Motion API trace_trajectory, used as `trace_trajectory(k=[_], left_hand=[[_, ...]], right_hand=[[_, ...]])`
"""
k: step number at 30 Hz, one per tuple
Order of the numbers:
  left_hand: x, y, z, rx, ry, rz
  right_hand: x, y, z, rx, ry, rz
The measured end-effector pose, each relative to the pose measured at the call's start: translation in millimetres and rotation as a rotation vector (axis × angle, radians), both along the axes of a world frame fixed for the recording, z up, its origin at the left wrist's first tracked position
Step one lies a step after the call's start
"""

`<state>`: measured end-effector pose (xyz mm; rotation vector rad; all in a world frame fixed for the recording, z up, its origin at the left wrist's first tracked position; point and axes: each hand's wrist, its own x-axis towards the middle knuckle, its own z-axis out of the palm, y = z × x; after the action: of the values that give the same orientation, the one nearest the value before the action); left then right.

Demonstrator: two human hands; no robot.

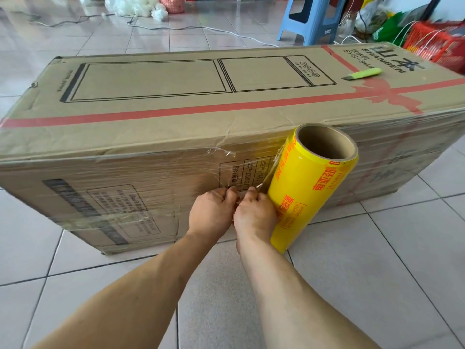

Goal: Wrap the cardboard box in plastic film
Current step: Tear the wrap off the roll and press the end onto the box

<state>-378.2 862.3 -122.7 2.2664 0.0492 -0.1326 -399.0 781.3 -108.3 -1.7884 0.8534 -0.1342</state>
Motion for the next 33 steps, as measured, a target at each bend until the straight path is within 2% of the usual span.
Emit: trace_trajectory(k=[5,8,10,16,21,23,29,33], left_hand=[[-1,-2,2,-0.037,0.006,0.038],[0,-8,1,0.007,0.044,0.050],[1,-13,-1,0.015,0.071,0.071],[-1,-14,-9,-0.033,0.092,0.104],[-3,-14,-17,-0.155,0.120,0.144],[-3,-16,-21,-0.172,0.131,0.154],[-6,-11,-20,-0.196,0.149,0.160],[-8,-13,-22,-0.180,0.114,0.160]], right_hand=[[-3,6,-5,0.121,0.014,-0.061],[-1,9,-6,0.353,0.059,-0.063],[4,11,-13,0.420,0.063,-0.069],[1,4,-20,0.131,-0.014,-0.076],[-6,6,-24,0.124,-0.094,-0.103],[-3,10,-28,0.188,-0.109,-0.116],[4,16,-30,0.347,0.003,-0.086],[2,14,-37,0.322,0.024,-0.143]])
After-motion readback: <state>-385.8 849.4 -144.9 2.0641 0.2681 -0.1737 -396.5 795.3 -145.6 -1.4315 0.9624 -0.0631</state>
